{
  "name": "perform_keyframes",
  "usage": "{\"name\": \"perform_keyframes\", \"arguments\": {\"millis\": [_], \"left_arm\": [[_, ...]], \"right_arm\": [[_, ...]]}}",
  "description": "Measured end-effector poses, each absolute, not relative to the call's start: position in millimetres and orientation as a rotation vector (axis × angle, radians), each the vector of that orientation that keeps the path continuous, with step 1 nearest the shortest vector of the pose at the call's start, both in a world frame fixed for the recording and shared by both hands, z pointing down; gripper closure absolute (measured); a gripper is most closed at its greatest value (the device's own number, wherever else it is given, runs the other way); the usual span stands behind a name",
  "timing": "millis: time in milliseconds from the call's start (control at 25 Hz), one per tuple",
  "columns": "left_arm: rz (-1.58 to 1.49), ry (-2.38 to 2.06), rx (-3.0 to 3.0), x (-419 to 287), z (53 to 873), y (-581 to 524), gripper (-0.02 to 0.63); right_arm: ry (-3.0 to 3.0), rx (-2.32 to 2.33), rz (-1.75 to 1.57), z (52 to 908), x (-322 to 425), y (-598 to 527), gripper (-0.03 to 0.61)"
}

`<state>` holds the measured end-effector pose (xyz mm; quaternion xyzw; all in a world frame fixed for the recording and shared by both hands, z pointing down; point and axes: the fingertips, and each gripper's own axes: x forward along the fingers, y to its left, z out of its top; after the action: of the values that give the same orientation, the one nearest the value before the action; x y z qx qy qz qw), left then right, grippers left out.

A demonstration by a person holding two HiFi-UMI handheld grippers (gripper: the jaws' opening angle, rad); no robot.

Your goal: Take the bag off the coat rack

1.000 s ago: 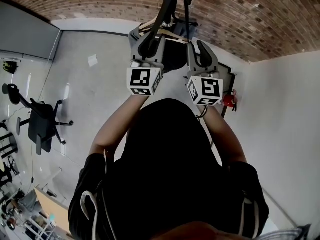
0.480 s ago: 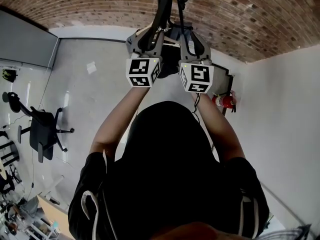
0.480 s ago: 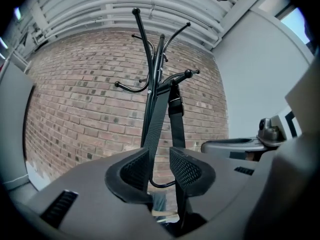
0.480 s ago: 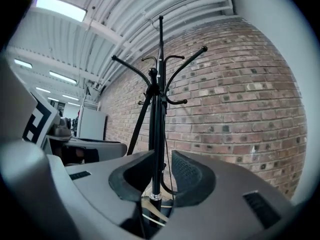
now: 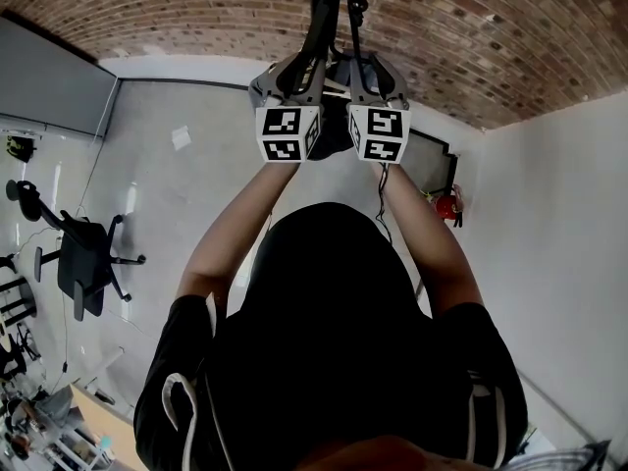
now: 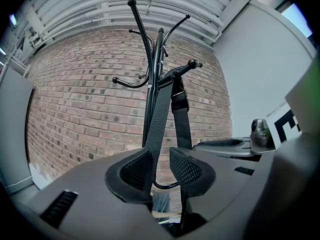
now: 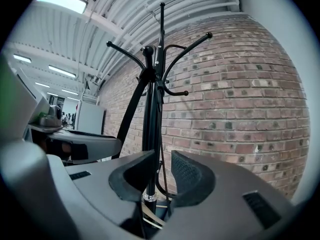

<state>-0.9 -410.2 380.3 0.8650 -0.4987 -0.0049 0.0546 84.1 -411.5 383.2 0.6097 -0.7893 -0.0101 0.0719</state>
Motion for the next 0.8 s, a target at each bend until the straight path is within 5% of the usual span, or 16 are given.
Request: {"name": "perform_keyframes", "arguments": {"millis": [680,800], "left_arm": [[0.024,-1.521,2.584,-2,379,-435,0.495],[0.005,-1.515,2.577,-3,376,-437,0.508]], "right_arm": [[-2.388,1.723,-0.013,392,75,-446,0.489],[-2.410,1.697,0.010,392,73,-447,0.551]]}}
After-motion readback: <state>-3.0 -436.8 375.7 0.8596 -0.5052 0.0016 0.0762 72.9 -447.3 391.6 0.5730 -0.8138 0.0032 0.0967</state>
